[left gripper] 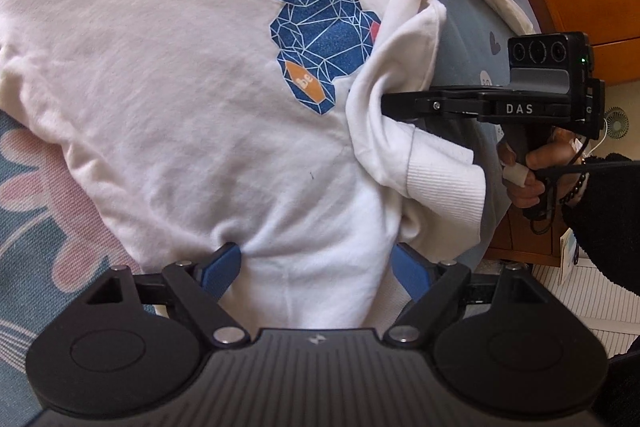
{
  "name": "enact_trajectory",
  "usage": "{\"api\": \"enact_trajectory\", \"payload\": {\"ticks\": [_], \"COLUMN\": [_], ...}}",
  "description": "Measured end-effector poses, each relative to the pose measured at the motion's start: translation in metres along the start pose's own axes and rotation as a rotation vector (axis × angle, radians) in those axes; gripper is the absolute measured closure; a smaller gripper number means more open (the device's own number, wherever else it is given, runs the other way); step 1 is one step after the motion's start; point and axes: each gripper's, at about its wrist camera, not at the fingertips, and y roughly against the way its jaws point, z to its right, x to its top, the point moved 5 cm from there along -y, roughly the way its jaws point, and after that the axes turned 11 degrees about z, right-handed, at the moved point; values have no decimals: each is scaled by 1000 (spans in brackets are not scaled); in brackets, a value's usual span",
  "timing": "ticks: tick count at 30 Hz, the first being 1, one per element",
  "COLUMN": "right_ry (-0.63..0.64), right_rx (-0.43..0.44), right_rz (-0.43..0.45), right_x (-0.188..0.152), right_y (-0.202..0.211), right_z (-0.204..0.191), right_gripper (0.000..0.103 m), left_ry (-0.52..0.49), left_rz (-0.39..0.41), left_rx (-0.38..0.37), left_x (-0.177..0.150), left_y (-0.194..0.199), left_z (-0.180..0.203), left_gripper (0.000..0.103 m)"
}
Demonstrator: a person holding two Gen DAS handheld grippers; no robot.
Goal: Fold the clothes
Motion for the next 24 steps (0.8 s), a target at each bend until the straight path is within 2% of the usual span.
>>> {"api": "enact_trajectory", "payload": {"ticks": [4, 10, 16, 20, 24], "right_ry": [41, 106, 154, 187, 160], "right_rx": [-69, -189, -372, -465, -507], "right_rz": [27, 64, 57, 39, 22], "right_x": [2, 14, 27, 28, 22], "right_y": [27, 95, 152, 175, 191], "right_z": [-17, -27, -21, -17, -16], "right_gripper": [95, 96, 97, 97, 98], "left_ry": [-2, -7, -27, -30, -35], "left_rz": [1, -6, -19, -26, -33], "left_rx": [1, 9, 19, 20, 24], "left_x": [0, 2, 0, 1, 0], "left_y": [-2, -3, -1, -2, 1], "left_z": [0, 3, 2, 1, 1], "left_gripper": [20, 19, 19, 19, 19]}}
